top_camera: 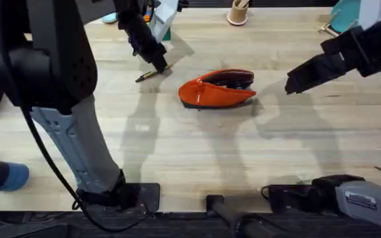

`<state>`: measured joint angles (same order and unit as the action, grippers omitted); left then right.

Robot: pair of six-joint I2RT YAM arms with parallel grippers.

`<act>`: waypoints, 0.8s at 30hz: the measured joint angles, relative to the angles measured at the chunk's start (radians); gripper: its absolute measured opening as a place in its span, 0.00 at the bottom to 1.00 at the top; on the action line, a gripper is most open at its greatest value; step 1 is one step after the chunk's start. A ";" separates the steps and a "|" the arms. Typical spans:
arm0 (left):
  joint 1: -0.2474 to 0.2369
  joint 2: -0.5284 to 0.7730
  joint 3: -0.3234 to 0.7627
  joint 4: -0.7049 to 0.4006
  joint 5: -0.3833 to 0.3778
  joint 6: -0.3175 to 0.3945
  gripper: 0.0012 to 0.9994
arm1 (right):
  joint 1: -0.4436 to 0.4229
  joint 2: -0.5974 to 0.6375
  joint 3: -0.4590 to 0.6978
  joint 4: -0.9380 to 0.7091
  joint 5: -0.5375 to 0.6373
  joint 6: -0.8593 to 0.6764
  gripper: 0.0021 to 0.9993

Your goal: Unzip the bag, pick up the pens from the table one at a time and place them inside, then zip the bag closed.

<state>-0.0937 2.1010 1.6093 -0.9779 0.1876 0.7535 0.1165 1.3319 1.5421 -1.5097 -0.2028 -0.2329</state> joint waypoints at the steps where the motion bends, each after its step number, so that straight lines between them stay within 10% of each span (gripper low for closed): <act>1: 0.000 0.000 0.000 0.000 0.000 -0.001 0.05 | 0.000 0.000 0.000 0.000 0.000 0.000 1.00; 24: -0.020 -0.110 0.253 -0.309 -0.005 -0.083 0.04 | 0.000 0.000 0.000 -0.003 0.000 0.000 1.00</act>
<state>-0.1141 1.9909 1.8627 -1.2873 0.1824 0.6707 0.1165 1.3319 1.5421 -1.5128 -0.2028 -0.2333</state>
